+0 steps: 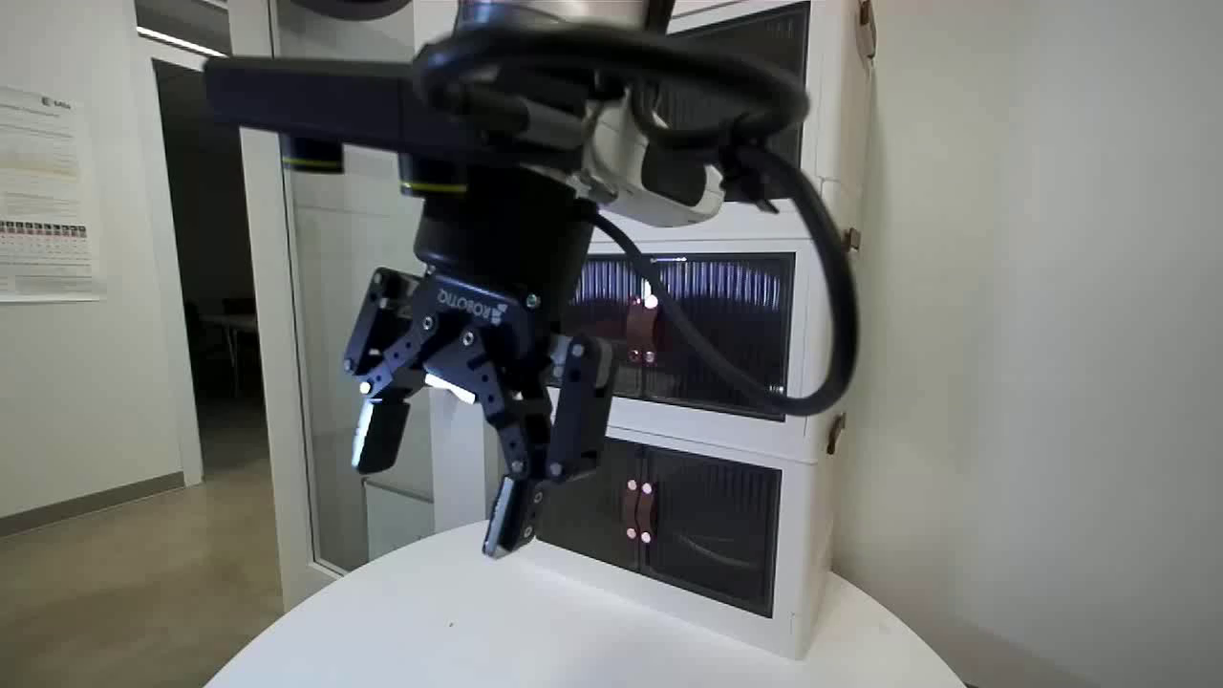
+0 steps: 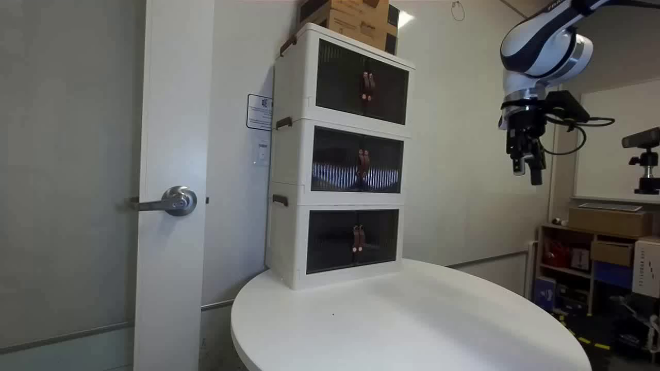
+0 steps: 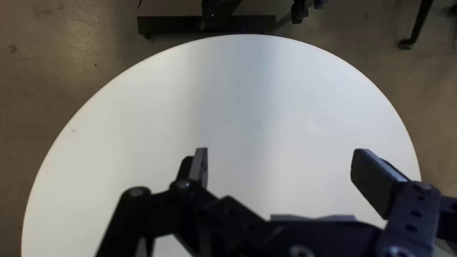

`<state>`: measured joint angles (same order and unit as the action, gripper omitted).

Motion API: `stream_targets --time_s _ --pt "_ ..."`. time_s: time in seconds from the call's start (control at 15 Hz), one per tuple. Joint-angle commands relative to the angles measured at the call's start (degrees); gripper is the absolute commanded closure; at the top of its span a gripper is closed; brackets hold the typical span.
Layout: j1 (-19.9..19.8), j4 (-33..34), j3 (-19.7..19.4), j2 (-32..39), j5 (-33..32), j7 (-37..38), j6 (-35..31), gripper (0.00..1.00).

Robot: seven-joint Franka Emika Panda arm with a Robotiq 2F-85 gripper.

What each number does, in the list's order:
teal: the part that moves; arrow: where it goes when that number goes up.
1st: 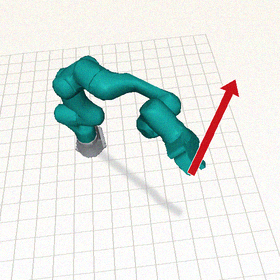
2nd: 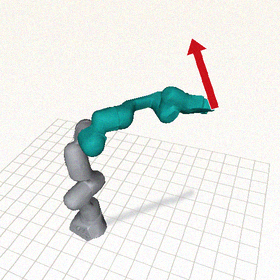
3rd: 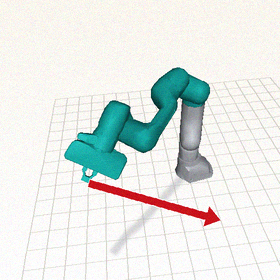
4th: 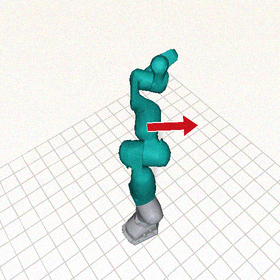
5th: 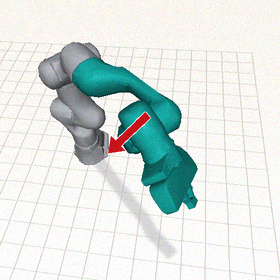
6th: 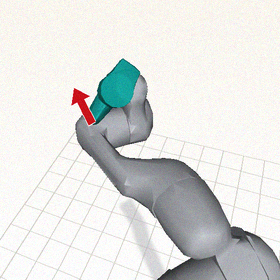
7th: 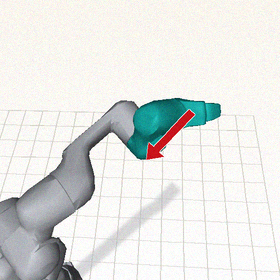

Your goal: Open the right door of the middle cabinet.

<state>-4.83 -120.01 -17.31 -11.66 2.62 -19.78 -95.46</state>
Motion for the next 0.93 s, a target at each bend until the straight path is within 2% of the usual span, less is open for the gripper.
stream_targets --time_s 0.0,0.53,0.67,0.87 --pt "-1.7 0.1 1.5 0.2 0.3 -0.3 0.1 0.00" --pt "-1.7 0.1 1.5 0.2 0.3 -0.3 0.1 0.00" --pt "-1.4 0.4 2.3 0.3 1.1 -0.9 -2.6 0.00" --pt "-0.4 2.4 2.5 1.4 8.6 -4.6 -9.0 0.00"
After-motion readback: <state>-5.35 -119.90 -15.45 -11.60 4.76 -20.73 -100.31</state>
